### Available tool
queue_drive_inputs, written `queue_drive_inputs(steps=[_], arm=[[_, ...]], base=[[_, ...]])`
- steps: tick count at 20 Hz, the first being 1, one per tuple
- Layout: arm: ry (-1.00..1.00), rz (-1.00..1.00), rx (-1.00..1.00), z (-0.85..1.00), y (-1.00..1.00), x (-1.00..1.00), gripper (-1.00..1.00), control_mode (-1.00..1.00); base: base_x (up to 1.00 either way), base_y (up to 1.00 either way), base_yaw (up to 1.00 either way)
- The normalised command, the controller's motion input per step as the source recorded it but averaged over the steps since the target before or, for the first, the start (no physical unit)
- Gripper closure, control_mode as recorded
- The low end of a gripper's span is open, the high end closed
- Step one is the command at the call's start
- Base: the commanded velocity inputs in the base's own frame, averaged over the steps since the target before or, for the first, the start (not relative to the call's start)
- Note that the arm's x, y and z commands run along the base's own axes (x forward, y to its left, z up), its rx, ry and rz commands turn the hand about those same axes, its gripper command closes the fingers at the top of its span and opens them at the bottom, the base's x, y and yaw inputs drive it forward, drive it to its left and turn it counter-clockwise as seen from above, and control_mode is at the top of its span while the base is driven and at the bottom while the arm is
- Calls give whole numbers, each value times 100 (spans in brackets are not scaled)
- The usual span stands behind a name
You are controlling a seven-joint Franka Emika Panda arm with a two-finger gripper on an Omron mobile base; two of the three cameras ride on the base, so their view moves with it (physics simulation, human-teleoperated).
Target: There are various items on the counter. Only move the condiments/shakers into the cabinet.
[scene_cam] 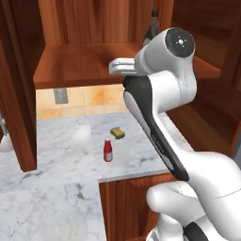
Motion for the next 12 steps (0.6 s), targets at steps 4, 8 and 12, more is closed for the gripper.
queue_drive_inputs(steps=[4, 8, 12], arm=[[-3, -1, 0, 11, 0, 0, 100, -100], [-8, 0, 0, 3, -23, 0, 100, -100], [0, 0, 0, 0, 0, 14, 100, -100]], base=[[0, 0, 0], [0, 0, 0], [0, 0, 0]])
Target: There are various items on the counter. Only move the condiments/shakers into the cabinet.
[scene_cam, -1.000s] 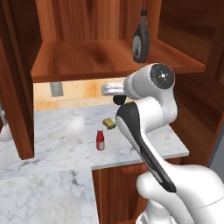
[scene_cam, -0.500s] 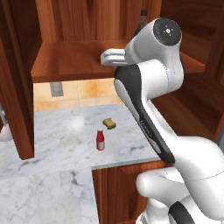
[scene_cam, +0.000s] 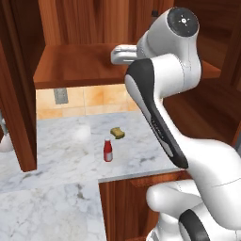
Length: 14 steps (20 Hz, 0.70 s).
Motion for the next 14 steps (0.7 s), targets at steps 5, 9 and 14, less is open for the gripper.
queue_drive_inputs(steps=[5, 9, 14], arm=[[0, 0, 0, 0, -4, 45, 100, -100], [0, 0, 0, 0, -2, 53, 100, -100], [0, 0, 0, -4, -2, 54, 100, -100]], base=[[0, 0, 0], [0, 0, 0], [0, 0, 0]])
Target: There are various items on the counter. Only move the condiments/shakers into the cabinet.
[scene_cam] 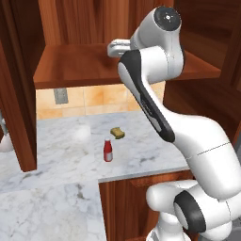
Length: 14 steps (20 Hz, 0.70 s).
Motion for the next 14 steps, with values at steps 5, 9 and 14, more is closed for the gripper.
queue_drive_inputs(steps=[5, 9, 14], arm=[[0, 0, -2, -16, -4, 44, 100, -100], [0, 0, -1, -16, -6, 47, 100, -100], [0, 0, 0, -6, -4, 57, 100, -100]], base=[[0, 0, 0], [0, 0, 0], [0, 0, 0]])
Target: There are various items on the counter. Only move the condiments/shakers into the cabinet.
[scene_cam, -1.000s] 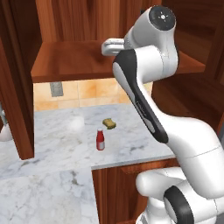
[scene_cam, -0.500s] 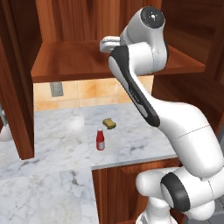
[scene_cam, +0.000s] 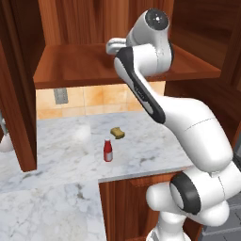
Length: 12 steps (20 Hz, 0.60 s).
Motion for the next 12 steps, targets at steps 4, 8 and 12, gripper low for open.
queue_drive_inputs(steps=[4, 8, 12], arm=[[0, 0, -1, -18, 0, 51, 100, -100], [0, 0, -7, -17, 0, 38, 100, -100], [0, 0, -4, -2, 0, 5, -100, -100]], base=[[0, 0, 0], [0, 0, 0], [0, 0, 0]])
